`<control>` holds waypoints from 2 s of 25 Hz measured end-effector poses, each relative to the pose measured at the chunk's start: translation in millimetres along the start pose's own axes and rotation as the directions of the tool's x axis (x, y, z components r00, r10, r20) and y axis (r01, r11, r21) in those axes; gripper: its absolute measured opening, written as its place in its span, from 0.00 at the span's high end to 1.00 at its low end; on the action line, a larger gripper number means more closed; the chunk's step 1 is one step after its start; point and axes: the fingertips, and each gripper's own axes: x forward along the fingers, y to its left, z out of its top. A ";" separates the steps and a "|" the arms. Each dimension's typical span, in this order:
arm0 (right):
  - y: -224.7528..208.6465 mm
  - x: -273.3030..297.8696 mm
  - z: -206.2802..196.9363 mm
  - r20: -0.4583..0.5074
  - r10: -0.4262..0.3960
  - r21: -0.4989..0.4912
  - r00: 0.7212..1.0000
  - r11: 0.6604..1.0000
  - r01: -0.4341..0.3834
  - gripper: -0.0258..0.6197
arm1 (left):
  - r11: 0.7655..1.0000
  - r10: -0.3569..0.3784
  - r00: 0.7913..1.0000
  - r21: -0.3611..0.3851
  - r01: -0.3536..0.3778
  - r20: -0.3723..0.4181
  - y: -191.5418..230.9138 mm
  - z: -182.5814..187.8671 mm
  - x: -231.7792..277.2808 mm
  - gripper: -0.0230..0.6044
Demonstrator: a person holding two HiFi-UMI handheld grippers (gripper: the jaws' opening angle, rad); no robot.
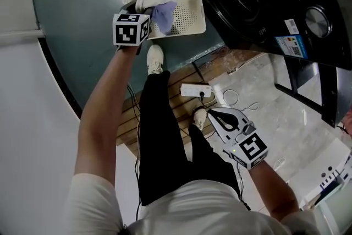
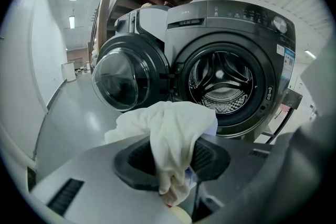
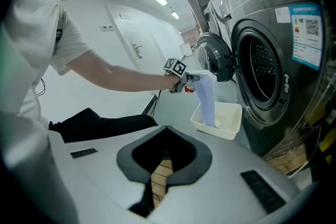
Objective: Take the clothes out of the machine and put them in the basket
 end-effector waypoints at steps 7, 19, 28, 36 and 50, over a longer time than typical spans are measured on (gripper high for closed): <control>-20.3 28.0 -11.1 -0.042 0.009 0.035 0.999 0.999 -0.008 0.96 | 0.999 -0.029 0.998 -0.035 0.027 -0.055 1.1 -46.3 57.7 0.74; -63.7 69.0 -25.2 -0.100 -0.005 0.097 0.995 0.995 0.015 0.96 | 0.995 -0.066 0.975 -0.088 0.049 -0.211 13.5 -138.4 146.1 0.71; -85.5 94.7 -27.8 -0.125 -0.003 0.130 0.992 0.991 0.019 0.96 | 0.993 -0.080 0.955 -0.103 0.052 -0.284 26.1 -178.7 188.3 0.66; -88.4 100.5 -22.4 -0.111 -0.006 0.157 0.994 0.987 0.024 0.96 | 0.994 -0.074 0.942 -0.105 0.042 -0.329 30.5 -202.0 189.6 0.55; -41.4 55.5 -16.8 -0.028 -0.001 0.081 1.000 0.997 0.003 0.96 | 0.998 -0.027 0.963 -0.058 0.012 -0.270 7.7 -161.6 102.9 0.56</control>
